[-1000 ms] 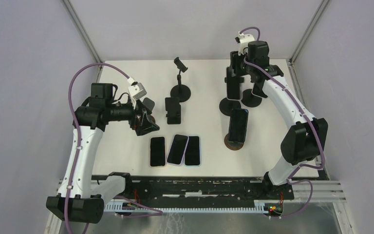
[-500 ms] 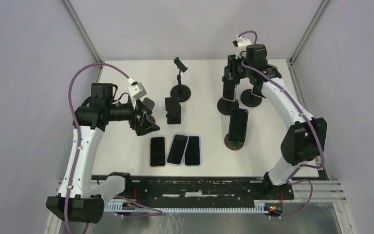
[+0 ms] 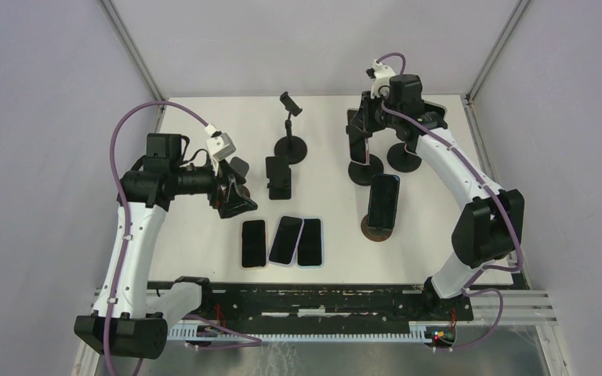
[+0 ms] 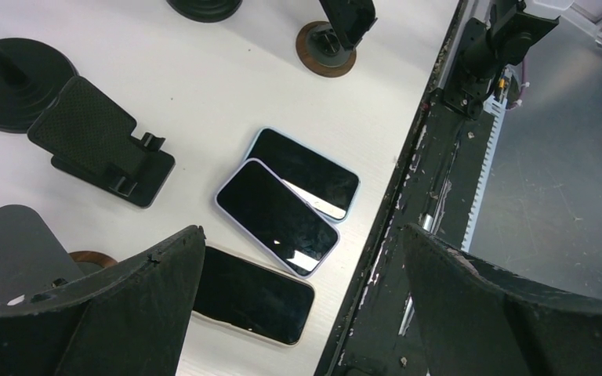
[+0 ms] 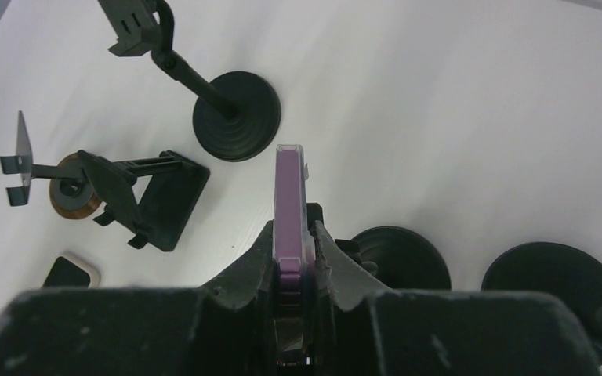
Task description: Remove the phone from the phone stand
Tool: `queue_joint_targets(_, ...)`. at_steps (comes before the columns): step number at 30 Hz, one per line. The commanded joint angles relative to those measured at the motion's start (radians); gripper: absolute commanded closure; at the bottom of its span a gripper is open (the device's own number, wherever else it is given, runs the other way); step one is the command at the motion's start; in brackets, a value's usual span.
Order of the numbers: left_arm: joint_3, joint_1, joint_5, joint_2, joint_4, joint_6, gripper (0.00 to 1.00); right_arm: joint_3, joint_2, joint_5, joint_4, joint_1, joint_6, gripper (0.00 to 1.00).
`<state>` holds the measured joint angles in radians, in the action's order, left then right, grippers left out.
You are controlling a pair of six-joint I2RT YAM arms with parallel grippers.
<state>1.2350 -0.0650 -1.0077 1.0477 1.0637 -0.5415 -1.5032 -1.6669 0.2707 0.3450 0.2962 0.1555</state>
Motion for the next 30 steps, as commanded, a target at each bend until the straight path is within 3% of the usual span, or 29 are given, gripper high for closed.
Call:
queue_joint_targets(1,-0.004,0.000,-0.060,-0.004,-0.019,-0.034,0.00,-0.031,0.108,0.107,-0.119,0.015,0.114,1.00)
queue_joint_targets(8,0.005,0.001,-0.109,-0.008,-0.053,-0.010,0.00,0.088,0.280,0.250,-0.379,0.054,0.371,1.00)
queue_joint_targets(15,0.015,0.000,-0.152,-0.032,-0.114,0.024,0.00,0.134,0.329,0.385,-0.636,0.139,0.657,1.00)
queue_joint_targets(19,0.022,0.001,-0.151,-0.061,-0.182,0.073,0.00,0.086,0.314,0.398,-0.654,0.206,0.731,1.00)
queue_joint_targets(30,-0.008,0.000,-0.191,-0.136,-0.260,0.099,0.00,0.158,0.305,0.362,-1.007,0.349,1.045,1.00)
